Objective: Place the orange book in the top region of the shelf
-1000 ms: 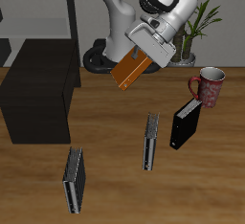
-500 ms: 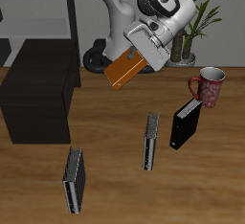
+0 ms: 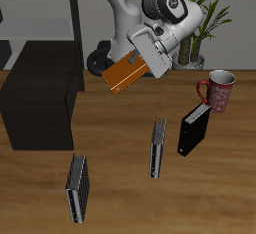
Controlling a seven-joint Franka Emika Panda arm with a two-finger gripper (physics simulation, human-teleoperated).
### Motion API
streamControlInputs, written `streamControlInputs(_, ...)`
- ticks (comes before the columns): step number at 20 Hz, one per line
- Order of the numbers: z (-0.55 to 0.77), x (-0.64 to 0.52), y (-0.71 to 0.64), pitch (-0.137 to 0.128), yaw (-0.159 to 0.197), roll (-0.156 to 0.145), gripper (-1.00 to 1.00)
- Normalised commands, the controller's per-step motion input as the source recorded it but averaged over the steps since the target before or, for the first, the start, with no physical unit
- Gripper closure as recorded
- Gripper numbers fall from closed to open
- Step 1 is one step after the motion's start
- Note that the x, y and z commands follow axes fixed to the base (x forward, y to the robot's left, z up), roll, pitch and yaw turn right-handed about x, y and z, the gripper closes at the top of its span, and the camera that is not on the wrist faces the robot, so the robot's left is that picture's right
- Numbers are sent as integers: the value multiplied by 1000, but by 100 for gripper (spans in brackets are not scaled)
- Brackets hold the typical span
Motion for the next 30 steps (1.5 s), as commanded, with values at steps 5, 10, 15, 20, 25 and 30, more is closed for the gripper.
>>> streamControlInputs(5, 69, 168, -188, -18, -11, -79, 100)
streamControlInputs(10, -108, 171, -111, 20, 3, -62, 100)
streamControlInputs(15, -204, 85, 49, 27, 23, -34, 100)
streamControlInputs(20, -112, 45, 122, 13, 5, -19, 100)
streamControlInputs(25, -104, -4, 114, 4, -1, -34, 100)
streamControlInputs(30, -32, 104, -243, -9, 1, -71, 100)
